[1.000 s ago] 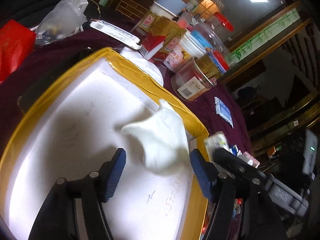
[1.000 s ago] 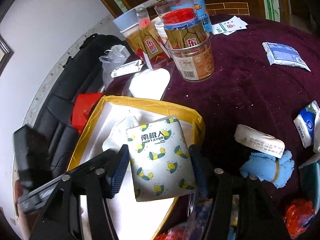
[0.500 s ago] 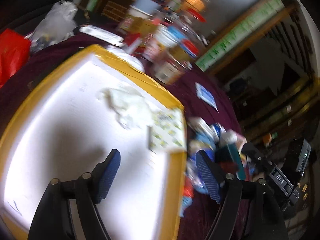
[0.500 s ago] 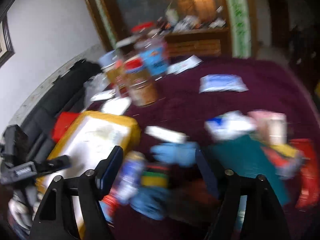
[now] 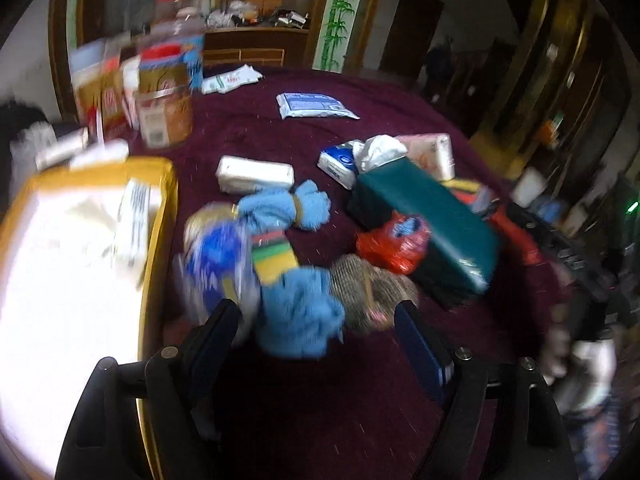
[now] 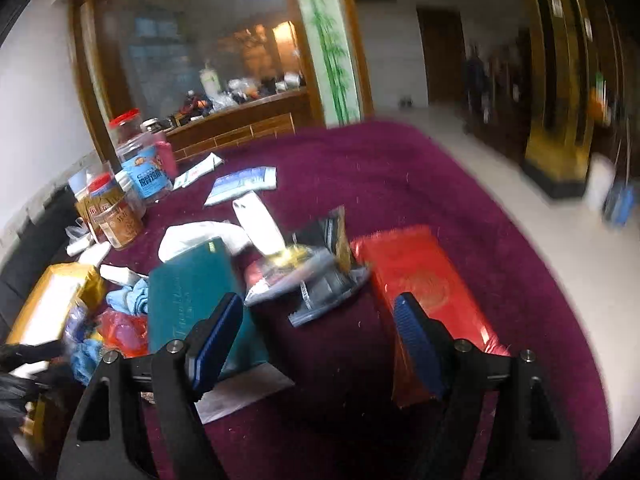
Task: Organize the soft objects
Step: 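Move both grippers back over the pile of items, then grasp the grey knit hat with the left gripper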
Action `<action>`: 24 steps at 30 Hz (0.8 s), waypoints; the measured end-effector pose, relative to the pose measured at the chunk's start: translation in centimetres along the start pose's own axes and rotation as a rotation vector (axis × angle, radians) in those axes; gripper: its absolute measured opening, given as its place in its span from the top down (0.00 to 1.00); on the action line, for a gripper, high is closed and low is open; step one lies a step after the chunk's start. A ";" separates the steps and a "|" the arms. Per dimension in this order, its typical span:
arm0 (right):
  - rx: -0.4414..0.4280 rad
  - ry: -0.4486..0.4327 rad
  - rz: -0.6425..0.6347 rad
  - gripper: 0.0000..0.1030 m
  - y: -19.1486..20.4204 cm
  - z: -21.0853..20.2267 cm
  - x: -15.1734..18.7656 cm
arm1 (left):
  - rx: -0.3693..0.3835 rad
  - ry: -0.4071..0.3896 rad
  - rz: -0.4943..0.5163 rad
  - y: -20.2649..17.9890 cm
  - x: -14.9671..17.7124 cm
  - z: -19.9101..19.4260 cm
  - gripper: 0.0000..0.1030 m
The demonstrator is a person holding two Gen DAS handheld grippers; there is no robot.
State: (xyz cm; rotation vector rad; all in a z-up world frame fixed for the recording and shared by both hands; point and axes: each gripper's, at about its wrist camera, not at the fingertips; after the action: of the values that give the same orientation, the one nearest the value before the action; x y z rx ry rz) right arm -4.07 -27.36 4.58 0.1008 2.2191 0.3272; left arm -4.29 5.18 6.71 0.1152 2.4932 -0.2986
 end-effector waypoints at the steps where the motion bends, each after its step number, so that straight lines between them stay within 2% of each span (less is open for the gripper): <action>1: -0.019 -0.005 0.015 0.25 -0.2 -0.2 0.0 | -0.037 -0.006 0.025 -0.6 -0.2 0.5 0.19; 3: -0.010 0.006 0.015 0.25 -0.5 0.1 -0.1 | -0.127 -0.016 0.076 -1.9 -0.9 2.1 0.17; 4: -0.013 0.018 0.019 0.25 -0.6 0.3 0.0 | -0.156 -0.019 0.088 -2.1 -1.2 2.6 0.11; 6: -0.018 0.023 0.013 0.25 -0.2 0.4 0.0 | -0.210 -0.028 0.109 -2.5 -1.9 3.9 0.08; 10: 0.003 0.012 -0.010 0.25 0.5 0.2 0.1 | -0.214 -0.039 0.098 -2.4 -1.9 4.5 0.09; 11: 0.007 0.012 -0.013 0.25 0.6 0.1 0.2 | -0.204 -0.031 0.100 -2.3 -1.8 4.3 0.10; 12: 0.012 0.015 -0.014 0.25 0.6 0.2 0.3 | -0.186 -0.019 0.108 -2.4 -1.7 4.3 0.16; 15: 0.022 0.018 -0.005 0.25 0.3 0.0 0.4 | -0.065 0.055 0.138 -2.7 -0.4 4.0 0.17; 17: 0.026 0.009 0.007 0.25 0.1 -0.2 0.3 | -0.071 0.059 0.185 -3.4 0.7 3.2 0.17; 19: 0.027 0.003 0.021 0.25 -0.2 -0.4 0.2 | -0.043 0.072 0.207 -3.6 1.5 2.1 0.17; 21: 0.023 0.000 0.042 0.24 -0.5 -0.4 0.1 | 0.037 0.076 0.167 -2.8 2.1 0.3 0.17; 24: 0.019 0.010 0.063 0.23 -0.9 -0.3 0.0 | 0.046 0.031 0.089 -1.2 2.5 -2.1 0.17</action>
State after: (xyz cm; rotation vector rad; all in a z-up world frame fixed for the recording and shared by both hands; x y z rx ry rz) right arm -4.31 -28.30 4.49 0.1805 2.2329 0.3420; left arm -7.71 4.54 7.08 0.2500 2.5039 -0.3193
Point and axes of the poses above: each gripper's, at about its wrist camera, not at the fingertips, and z roughly the way its jaws point, y to its left, x to its underside, and after that the axes turned 3 degrees about -x, right-handed
